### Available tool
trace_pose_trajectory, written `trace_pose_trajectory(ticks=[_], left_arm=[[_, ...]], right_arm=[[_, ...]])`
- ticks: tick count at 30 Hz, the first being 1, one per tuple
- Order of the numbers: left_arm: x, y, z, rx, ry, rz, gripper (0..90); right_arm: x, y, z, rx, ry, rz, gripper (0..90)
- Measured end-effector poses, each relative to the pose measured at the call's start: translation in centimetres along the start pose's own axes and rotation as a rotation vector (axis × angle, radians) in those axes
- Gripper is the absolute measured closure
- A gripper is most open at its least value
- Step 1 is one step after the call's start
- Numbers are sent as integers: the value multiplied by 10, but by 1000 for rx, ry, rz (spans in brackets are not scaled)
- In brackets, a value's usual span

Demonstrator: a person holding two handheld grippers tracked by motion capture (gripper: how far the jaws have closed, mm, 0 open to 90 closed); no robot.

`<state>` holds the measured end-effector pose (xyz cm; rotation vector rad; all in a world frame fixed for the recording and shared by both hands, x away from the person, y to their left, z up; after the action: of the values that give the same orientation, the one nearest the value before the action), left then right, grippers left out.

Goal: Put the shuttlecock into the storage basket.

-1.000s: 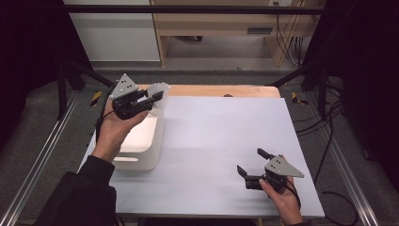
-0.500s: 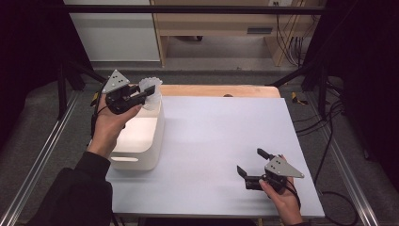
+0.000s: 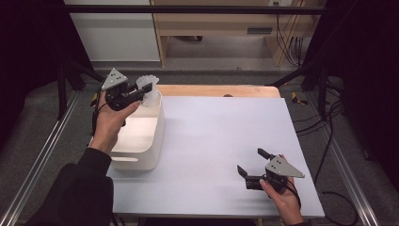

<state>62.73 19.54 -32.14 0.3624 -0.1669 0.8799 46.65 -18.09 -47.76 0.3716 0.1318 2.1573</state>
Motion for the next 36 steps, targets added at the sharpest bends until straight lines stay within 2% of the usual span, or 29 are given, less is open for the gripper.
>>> trace_pose_trajectory(ticks=[23,27,36], left_arm=[[6,-8,-28,14,80,13,708],[8,-10,-32,12,103,13,708],[8,-19,-43,31,136,14,708]], right_arm=[[0,1,1,-3,0,1,38],[0,0,1,-2,1,0,39],[-1,0,0,-2,1,-1,38]])
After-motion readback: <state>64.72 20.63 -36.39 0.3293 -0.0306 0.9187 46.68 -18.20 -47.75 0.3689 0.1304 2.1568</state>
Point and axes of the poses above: each handheld gripper's, and its own axes: y roughly backward along the jaws, z roughly out of its top, x roughly to its left, the point moved 7 cm from there along -y, roughly forward along the jaws, and after that the axes turned 15 degrees about -y, right-handed, at the moved point
